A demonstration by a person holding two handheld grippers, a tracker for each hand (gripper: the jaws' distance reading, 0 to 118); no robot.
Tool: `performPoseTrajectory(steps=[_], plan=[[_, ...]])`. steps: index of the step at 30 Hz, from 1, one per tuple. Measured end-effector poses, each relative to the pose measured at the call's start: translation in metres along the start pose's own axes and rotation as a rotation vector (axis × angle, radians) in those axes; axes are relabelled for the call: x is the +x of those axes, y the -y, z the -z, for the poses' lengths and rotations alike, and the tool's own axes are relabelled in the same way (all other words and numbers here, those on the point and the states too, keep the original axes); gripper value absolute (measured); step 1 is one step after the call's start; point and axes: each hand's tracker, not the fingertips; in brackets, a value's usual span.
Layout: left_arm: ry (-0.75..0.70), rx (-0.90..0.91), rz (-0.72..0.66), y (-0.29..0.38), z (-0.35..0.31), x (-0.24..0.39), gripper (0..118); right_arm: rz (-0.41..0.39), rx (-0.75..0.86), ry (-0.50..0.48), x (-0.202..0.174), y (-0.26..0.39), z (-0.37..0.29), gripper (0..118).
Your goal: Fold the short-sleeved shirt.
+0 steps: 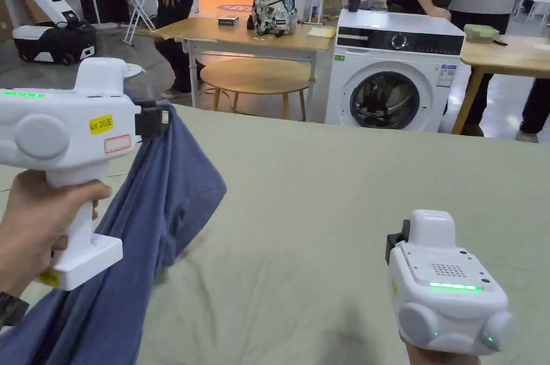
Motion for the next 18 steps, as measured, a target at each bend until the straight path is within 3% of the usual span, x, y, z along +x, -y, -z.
performPoseTrajectory(steps=[8,18], plan=[[0.247,-0.017,0.044,-0.015,0.061,0.122,0,0.039,0.02,0.094,0.052,-0.006,-0.019,0],[0.541,-0.143,0.104,0.041,0.118,0.265,0,0.068,0.009,0.21,0.122,0.004,-0.034,0]])
